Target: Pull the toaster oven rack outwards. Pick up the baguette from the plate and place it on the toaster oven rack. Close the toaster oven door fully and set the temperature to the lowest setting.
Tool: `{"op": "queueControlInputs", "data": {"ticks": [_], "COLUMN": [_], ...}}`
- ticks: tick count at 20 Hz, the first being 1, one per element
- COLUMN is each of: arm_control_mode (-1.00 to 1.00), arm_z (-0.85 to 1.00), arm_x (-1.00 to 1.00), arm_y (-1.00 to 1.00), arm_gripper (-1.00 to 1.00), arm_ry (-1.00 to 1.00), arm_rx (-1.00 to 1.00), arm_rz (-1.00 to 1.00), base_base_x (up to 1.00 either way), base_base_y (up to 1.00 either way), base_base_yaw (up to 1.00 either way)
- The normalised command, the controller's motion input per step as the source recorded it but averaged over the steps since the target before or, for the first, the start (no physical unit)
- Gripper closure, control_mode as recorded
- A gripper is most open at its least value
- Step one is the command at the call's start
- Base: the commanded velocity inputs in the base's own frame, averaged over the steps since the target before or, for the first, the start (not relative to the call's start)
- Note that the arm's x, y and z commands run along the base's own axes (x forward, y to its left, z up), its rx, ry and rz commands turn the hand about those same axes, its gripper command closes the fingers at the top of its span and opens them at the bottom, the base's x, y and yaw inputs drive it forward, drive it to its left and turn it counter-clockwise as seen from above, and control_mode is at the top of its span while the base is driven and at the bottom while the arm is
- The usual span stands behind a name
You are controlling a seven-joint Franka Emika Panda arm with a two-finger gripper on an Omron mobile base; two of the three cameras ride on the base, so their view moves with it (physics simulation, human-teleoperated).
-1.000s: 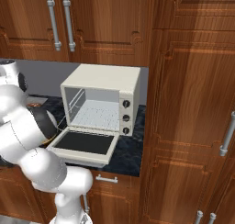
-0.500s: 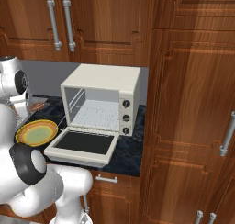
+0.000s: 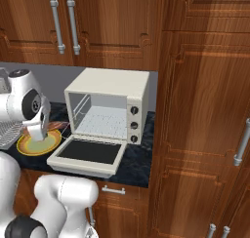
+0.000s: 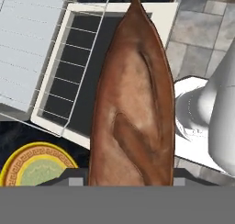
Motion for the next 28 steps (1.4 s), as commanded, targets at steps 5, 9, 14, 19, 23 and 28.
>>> {"op": "queueControlInputs", "data": {"ticks": [5,9,14,19,23,28], "arm_control_mode": [-1.0,-1.0,-1.0,-1.0,-1.0,-1.0], "arm_z": [0.13,0.05,0.0,0.0,-0.07,-0.11], "arm_x": [-0.04,0.11,0.28,0.5,0.51,0.39], "arm_y": [-0.89,-0.48,-0.19,-0.15,-0.16,-0.19], "arm_gripper": [1.0,1.0,1.0,1.0,1.0,1.0], "arm_ry": [0.0,0.0,-0.01,0.0,0.01,-0.04], "arm_rx": [0.01,0.01,0.0,0.0,0.0,0.05], "arm_rz": [-0.01,0.0,-0.04,-0.08,-0.16,-0.02], "base_base_x": [0.0,0.0,0.0,0.0,0.0,0.0], "base_base_y": [0.0,0.0,0.0,0.0,0.0,0.0], "base_base_yaw": [0.0,0.0,0.0,0.0,0.0,0.0]}}
